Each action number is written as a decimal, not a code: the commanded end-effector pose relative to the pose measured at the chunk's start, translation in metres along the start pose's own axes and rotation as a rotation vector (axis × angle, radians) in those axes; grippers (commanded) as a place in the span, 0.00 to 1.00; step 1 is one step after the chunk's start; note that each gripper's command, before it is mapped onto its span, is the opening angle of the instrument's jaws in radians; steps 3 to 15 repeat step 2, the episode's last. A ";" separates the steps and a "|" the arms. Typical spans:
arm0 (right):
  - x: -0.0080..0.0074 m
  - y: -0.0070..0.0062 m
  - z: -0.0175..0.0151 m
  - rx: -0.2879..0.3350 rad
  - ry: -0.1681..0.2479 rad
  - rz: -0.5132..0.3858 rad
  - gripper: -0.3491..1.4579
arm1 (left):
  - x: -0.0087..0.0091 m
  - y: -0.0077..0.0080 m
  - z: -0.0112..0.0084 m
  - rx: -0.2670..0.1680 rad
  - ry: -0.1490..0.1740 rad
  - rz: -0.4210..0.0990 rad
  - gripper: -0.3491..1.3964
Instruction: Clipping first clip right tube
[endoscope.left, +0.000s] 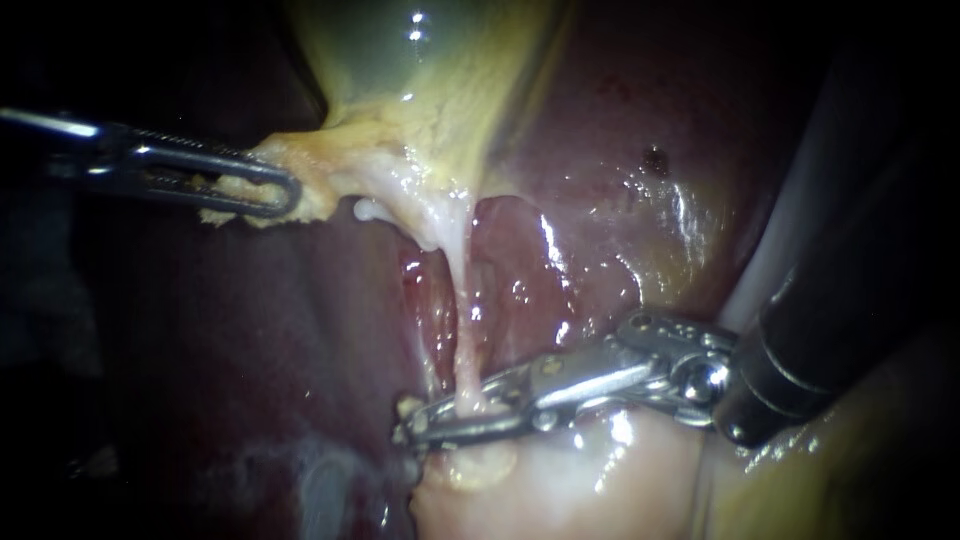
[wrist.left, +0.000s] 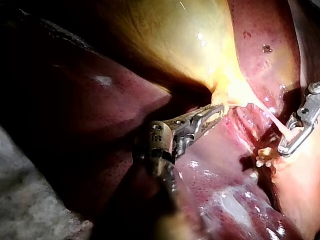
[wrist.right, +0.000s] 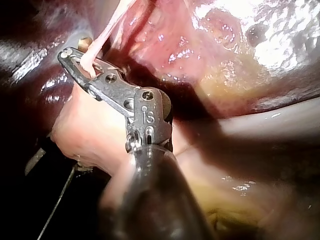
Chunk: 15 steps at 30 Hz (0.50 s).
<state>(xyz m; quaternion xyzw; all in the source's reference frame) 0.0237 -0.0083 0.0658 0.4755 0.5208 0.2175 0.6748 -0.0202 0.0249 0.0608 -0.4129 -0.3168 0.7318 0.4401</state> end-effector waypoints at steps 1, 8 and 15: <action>-0.0001 0.0001 0.0000 0.000 0.000 0.006 0.00 | 0.0000 0.0000 0.0000 0.000 0.000 0.000 0.00; -0.0001 0.0001 0.0000 0.000 0.000 0.018 0.00 | 0.0000 0.0000 0.0000 0.000 0.000 0.000 0.00; -0.0001 0.0001 0.0000 0.000 0.000 0.018 0.00 | 0.0000 0.0000 0.0000 0.000 0.000 0.000 0.00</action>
